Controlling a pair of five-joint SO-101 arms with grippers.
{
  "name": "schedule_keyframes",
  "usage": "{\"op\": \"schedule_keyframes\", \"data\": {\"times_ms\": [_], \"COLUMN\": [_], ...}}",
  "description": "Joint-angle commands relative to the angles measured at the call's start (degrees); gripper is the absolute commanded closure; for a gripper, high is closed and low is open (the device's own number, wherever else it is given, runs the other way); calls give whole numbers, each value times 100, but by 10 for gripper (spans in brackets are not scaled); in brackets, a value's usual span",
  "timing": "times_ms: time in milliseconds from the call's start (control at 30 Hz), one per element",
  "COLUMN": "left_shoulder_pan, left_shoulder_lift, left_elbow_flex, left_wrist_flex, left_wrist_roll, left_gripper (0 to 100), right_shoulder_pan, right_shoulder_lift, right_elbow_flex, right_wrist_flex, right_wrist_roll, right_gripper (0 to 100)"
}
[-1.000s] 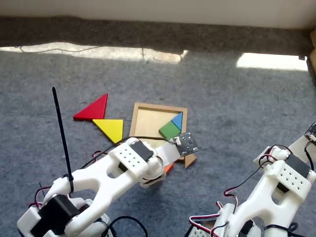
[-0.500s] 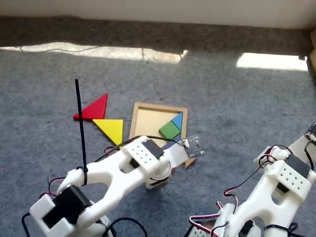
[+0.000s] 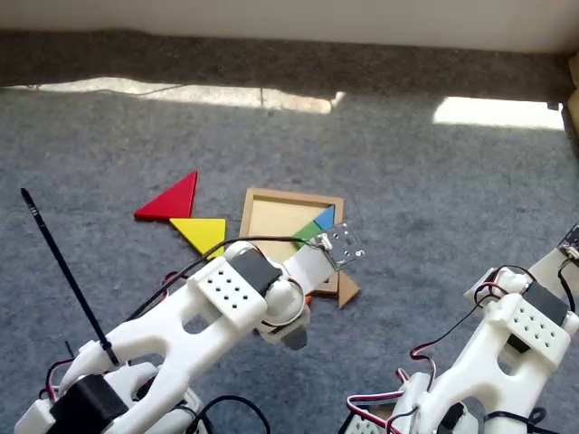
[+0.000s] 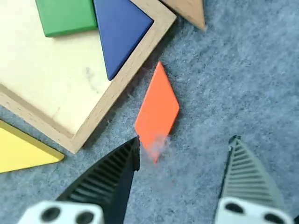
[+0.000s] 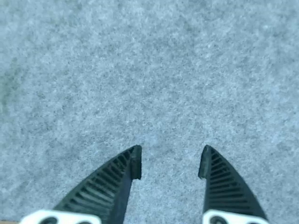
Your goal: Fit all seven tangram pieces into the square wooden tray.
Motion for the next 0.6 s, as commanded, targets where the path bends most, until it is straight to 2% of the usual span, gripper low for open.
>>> {"op": "schedule_keyframes", "data": {"times_ms": [0,67,167,267,433,567], "left_shoulder_pan": [66,66,66,66,-31,-110], "left_shoulder_lift": [-198,-198,-66,576,1903,2422], "left_elbow_flex": [-127,-40,330,462,-189,-646], "left_wrist_flex": [26,-79,-730,-1152,-1169,-1020], "left_wrist_roll": [88,105,114,114,123,123], "left_gripper": [745,760,763,764,765,795], "right_shoulder_pan": [-48,-48,-48,-48,-48,-40], "right_shoulder_lift": [-101,-101,-101,-101,-101,-101], "right_elbow_flex": [-22,-22,-22,-22,-22,-22], "right_wrist_flex": [-92,-92,-92,-92,-92,-92], "right_wrist_roll": [0,0,0,0,0,0], "right_gripper": [793,793,793,793,793,793]}}
